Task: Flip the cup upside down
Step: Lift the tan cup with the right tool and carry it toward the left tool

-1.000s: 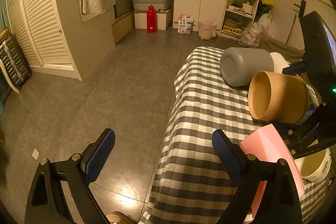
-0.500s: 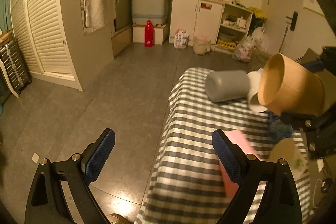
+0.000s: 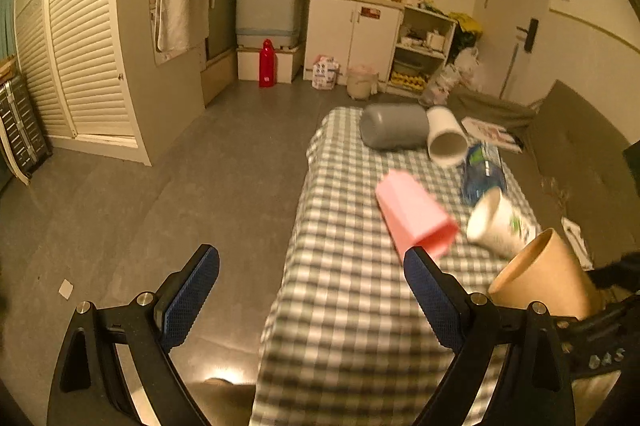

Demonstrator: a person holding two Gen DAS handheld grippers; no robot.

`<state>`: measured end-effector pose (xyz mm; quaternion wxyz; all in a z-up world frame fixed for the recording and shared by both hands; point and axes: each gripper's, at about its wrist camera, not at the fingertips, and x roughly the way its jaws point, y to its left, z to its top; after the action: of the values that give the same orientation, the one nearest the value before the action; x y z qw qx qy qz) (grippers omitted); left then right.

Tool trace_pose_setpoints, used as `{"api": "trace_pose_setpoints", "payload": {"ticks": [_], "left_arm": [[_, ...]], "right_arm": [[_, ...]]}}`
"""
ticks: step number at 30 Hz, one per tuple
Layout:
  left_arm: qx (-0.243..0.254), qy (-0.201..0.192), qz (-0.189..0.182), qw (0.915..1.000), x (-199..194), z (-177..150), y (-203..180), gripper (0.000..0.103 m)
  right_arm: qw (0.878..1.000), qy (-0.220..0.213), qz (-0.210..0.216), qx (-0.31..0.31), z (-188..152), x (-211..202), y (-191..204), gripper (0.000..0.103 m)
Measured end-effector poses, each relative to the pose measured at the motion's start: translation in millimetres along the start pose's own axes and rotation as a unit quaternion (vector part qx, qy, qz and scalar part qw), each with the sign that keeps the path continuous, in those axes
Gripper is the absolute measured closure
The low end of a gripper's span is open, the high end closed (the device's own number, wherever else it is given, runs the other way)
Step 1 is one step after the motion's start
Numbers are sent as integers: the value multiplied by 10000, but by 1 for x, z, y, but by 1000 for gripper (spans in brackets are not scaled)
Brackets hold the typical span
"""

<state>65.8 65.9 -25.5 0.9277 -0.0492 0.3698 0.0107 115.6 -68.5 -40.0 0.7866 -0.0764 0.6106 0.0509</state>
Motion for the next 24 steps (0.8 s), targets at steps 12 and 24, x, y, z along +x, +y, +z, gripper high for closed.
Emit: {"api": "trace_pose_setpoints", "payload": {"ticks": [12, 24], "left_arm": [[237, 347, 42, 9991, 8, -43, -11, 7], [334, 535, 185, 9978, 12, -45, -24, 7]], "right_arm": [[9923, 15, 153, 1232, -26, 46, -14, 12], [9927, -135, 262, 1168, -22, 54, -19, 13]]}}
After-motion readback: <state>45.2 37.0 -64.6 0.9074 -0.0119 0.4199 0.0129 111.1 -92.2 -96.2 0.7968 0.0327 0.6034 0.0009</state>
